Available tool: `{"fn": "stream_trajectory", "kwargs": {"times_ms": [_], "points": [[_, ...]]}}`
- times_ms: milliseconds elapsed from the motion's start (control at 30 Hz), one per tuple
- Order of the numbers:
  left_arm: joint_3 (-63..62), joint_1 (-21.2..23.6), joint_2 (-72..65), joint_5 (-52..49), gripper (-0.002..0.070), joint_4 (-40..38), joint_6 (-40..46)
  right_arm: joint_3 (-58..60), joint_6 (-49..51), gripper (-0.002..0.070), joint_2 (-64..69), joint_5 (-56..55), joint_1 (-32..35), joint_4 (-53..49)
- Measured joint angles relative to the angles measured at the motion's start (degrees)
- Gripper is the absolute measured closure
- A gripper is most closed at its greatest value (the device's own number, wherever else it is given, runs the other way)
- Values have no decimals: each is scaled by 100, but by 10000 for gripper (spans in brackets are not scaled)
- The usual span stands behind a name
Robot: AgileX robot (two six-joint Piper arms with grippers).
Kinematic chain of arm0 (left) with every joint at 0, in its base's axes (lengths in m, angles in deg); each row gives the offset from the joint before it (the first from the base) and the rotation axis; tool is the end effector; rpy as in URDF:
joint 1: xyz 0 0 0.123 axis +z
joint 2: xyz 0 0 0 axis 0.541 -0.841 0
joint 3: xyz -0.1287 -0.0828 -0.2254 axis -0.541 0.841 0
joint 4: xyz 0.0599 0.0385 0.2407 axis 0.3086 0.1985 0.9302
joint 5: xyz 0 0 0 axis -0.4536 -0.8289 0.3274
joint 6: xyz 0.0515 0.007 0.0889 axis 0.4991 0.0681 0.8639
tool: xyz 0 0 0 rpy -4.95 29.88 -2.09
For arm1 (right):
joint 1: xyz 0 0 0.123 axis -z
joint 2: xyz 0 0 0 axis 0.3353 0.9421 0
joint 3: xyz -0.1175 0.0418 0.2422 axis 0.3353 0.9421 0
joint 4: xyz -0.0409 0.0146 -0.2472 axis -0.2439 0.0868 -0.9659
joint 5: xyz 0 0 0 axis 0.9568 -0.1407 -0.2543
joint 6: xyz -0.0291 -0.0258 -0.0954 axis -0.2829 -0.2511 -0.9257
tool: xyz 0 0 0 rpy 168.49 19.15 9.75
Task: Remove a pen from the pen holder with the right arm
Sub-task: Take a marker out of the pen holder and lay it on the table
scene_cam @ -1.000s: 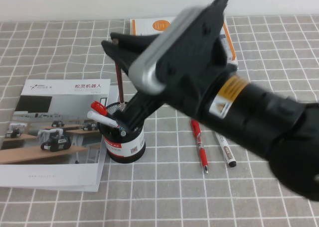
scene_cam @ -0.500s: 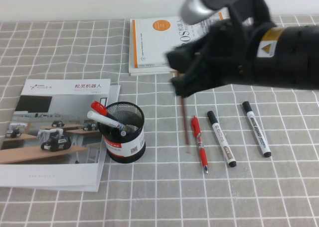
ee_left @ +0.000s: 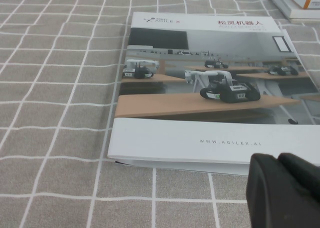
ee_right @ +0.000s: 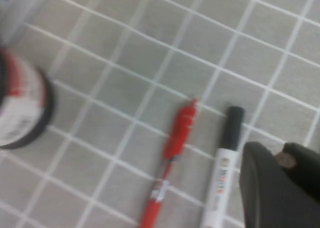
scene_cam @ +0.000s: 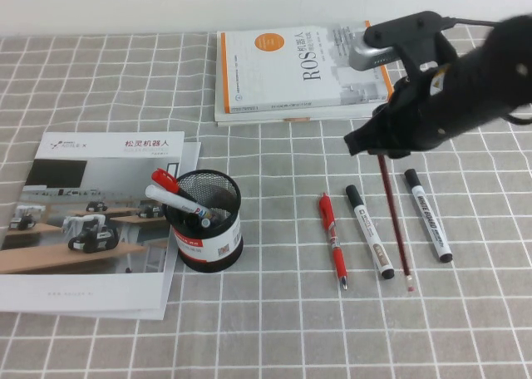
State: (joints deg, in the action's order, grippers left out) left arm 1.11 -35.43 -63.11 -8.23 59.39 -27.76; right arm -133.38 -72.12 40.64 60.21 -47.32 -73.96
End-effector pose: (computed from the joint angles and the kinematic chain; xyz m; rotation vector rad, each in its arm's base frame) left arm 0.0753 -0.0060 0.1667 0.0732 1.8790 -0.0461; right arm 0.3286 0.1796 0.2747 -0.5419 2.4539 0.3030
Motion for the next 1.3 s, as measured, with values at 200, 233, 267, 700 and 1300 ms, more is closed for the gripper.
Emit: {"fn": "stream_trajectory", "kwargs": {"times_ms": [200, 233, 267, 700, 1300], "points": [[0, 0, 0, 0, 678, 0, 0, -928, 0, 660, 897, 735, 301, -188], [0, 0, 0, 0, 678, 0, 0, -1039, 0, 660, 1009, 797, 338, -197], [0, 0, 0, 0, 678, 0, 0, -1171, 0, 660, 1145, 863, 369, -209], [0, 0, 0, 0, 678, 0, 0, -2165, 56, 660, 2442, 1259, 606, -52], [0, 0, 0, 0, 678, 0, 0, -2164, 56, 549, 2615, 1129, 648, 46]]}}
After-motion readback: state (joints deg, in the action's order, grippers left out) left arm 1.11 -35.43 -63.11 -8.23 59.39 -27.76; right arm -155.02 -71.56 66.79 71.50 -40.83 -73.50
